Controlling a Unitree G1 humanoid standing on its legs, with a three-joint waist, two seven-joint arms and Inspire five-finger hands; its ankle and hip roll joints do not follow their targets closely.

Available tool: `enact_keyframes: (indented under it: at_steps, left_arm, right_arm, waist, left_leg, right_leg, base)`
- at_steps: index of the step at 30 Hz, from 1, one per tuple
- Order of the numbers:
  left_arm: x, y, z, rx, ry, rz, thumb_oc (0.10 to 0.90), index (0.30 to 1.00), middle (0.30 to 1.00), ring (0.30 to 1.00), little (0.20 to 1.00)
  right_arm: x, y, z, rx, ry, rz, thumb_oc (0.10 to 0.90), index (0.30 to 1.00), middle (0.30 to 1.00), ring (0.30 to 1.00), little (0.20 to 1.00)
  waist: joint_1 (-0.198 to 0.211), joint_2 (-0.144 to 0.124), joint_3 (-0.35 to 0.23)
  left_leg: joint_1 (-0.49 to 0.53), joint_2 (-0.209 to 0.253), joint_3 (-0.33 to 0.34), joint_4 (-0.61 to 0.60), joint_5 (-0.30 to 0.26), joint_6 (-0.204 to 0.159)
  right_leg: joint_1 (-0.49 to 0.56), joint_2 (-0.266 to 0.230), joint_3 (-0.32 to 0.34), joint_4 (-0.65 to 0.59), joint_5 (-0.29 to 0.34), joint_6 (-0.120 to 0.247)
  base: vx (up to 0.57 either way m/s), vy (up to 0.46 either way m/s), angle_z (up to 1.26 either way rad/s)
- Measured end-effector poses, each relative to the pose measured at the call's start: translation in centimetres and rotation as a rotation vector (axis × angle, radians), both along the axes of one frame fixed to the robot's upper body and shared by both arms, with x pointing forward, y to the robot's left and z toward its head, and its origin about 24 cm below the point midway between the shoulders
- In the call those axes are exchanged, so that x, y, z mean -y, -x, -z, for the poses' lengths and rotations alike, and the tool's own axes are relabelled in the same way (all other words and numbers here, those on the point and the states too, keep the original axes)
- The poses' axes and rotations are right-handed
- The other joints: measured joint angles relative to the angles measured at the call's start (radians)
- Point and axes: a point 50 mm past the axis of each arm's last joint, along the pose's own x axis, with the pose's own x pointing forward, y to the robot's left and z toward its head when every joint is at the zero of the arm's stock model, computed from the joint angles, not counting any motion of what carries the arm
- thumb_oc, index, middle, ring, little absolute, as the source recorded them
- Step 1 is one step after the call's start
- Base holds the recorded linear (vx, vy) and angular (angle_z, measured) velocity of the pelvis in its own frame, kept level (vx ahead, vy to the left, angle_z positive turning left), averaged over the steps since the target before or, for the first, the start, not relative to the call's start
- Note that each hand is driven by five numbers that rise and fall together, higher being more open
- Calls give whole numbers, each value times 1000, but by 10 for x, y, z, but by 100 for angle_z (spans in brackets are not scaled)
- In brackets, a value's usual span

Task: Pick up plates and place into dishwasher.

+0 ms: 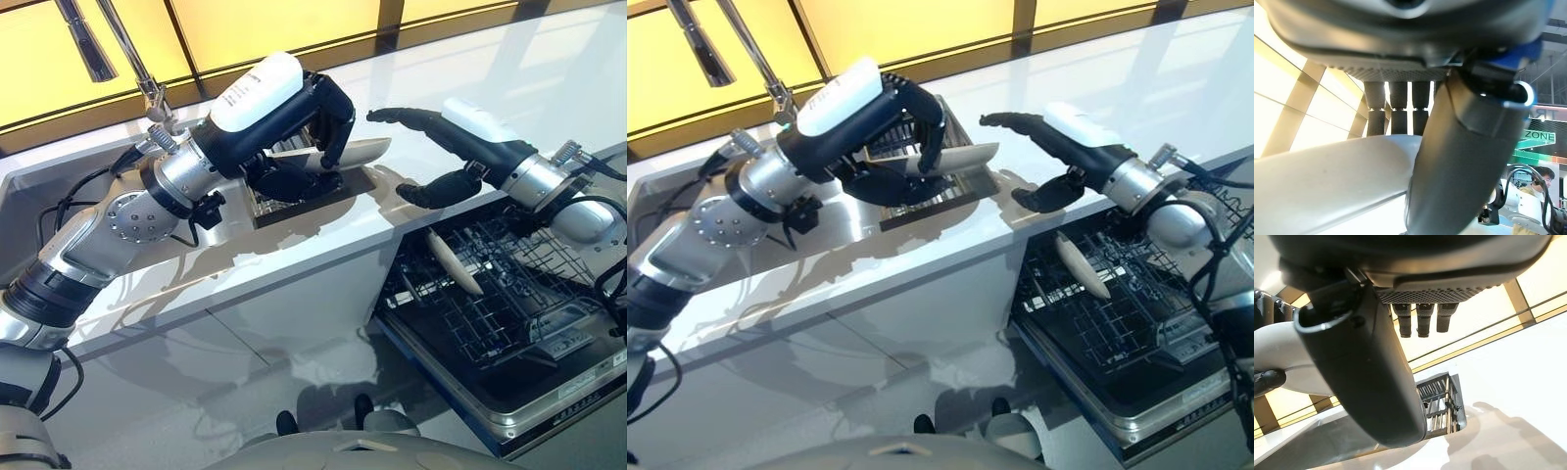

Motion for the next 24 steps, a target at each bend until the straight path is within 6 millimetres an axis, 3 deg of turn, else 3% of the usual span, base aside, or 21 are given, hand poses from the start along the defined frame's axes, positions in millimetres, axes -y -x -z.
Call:
enact_keyframes:
  at_steps: [7,15,24]
  left_arm:
    - [3,0,2,-13,-16,14,100,300,300,300,200]
    - [19,2,-10,23,6,91,100,300,300,300,200]
    - [23,3,-10,28,28,123,100,300,300,300,200]
  right_arm:
    - [-10,-4,-15,51,11,-41,800,900,900,900,900]
    - [-19,-6,-10,34,8,-76,800,900,900,900,900]
    - [-21,-6,-7,3,14,-91,800,900,900,900,900]
  waist:
    - [0,0,0]
    - [21,0,0]
    - [23,-1,0]
  left_leg:
    - [1,0,0,0,1,1]
    - [2,-1,-2,0,1,2]
    - [3,-1,-2,0,1,2]
  right_leg:
    - [1,0,0,0,0,0]
    - [4,0,-3,0,0,0]
    - [5,0,-3,0,0,0]
  base:
    - [0,0,0]
    - [0,0,0]
    - [0,0,0]
